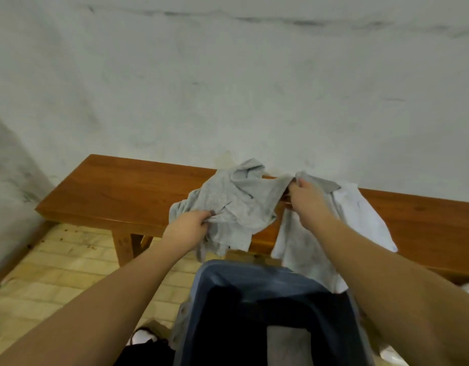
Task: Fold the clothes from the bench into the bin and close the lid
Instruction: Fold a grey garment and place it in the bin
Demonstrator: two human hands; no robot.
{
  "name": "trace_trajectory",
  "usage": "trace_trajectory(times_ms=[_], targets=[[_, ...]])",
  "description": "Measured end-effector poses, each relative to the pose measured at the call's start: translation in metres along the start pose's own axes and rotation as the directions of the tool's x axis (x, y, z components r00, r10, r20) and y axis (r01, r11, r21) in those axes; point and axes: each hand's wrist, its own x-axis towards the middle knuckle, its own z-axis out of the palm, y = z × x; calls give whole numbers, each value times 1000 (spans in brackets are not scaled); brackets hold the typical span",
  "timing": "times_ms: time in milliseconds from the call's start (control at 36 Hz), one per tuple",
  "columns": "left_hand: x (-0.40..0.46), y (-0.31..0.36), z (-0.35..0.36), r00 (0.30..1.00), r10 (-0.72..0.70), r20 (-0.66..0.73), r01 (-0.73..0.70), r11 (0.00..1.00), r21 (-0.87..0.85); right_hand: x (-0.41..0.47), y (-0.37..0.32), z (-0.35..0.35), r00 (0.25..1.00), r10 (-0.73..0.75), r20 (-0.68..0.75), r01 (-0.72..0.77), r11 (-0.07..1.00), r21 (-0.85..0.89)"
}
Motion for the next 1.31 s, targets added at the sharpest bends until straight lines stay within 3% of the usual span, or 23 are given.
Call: trace_trajectory(times_ms=[167,333,528,639,750,833,1056,1139,1306], targets=[[0,7,-20,966,-89,-244,58,990,-132,6,-63,-57,983,-36,-179,89,950,299],[-1,43,-28,979,-59,-196,35,992,-121,-5,-97,-78,980,-100,-170,158,915,370],[-5,134,-37,971,98,-217,-190,869,-457,-26,-144,-71,963,-259,-72,268,904,334],[0,167,-64,928,26,-372,-172,915,-364,-44,-176,-74,935,-347,-74,352,881,316],[0,163,-100,907,-17,-421,-66,981,-182,-56,-201,-96,909,-388,-151,416,851,320],[0,156,-127,887,-17,-461,-28,995,-92,-60,-213,-121,888,-401,-223,452,849,275],[-28,172,-214,772,-19,-635,-78,989,-124,-84,-236,-169,774,-510,-375,536,843,-40],[-42,179,-240,733,-7,-680,-125,981,-145,-92,-241,-181,728,-572,-379,566,813,-139],[-69,180,-268,668,6,-744,-190,968,-163,-110,-236,-190,743,-617,-261,515,775,-367]])
